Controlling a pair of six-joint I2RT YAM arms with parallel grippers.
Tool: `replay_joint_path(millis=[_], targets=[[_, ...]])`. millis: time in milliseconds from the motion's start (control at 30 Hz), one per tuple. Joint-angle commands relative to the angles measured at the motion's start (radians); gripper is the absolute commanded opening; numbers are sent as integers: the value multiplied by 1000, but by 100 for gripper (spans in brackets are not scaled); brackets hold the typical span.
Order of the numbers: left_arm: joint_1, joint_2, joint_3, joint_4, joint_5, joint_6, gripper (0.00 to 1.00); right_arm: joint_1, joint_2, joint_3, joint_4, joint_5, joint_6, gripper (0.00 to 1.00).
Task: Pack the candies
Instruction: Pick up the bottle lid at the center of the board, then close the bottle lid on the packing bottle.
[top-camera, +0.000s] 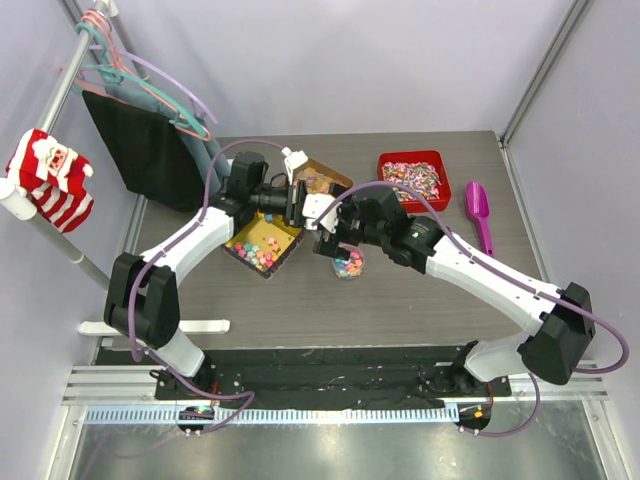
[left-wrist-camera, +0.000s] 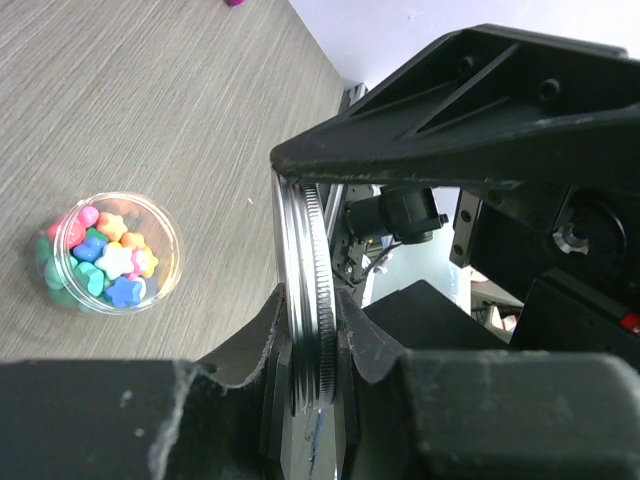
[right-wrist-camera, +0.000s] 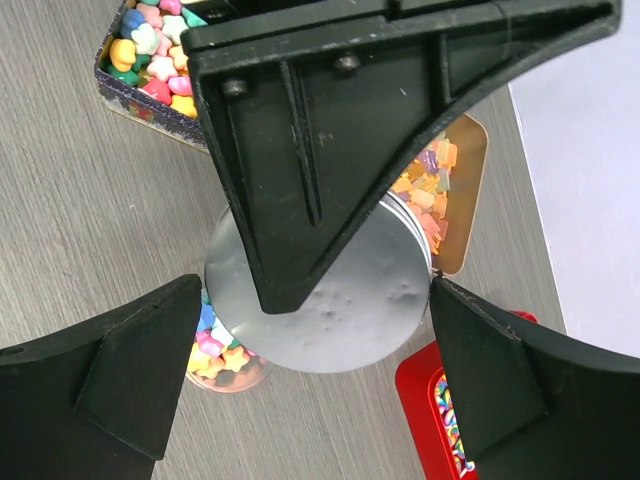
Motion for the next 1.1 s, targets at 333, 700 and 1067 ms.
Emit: replay_joint_path(millis=[333, 700, 1067], targets=[[-2, -12, -1, 42, 34, -8, 0, 15, 24, 34, 62, 32, -10, 84], [-1, -19, 21, 37, 66, 37, 49, 16, 9, 29, 38, 40, -16, 64], [148, 8, 259, -314, -35, 371, 82, 12, -27, 12, 11, 70, -39, 65]])
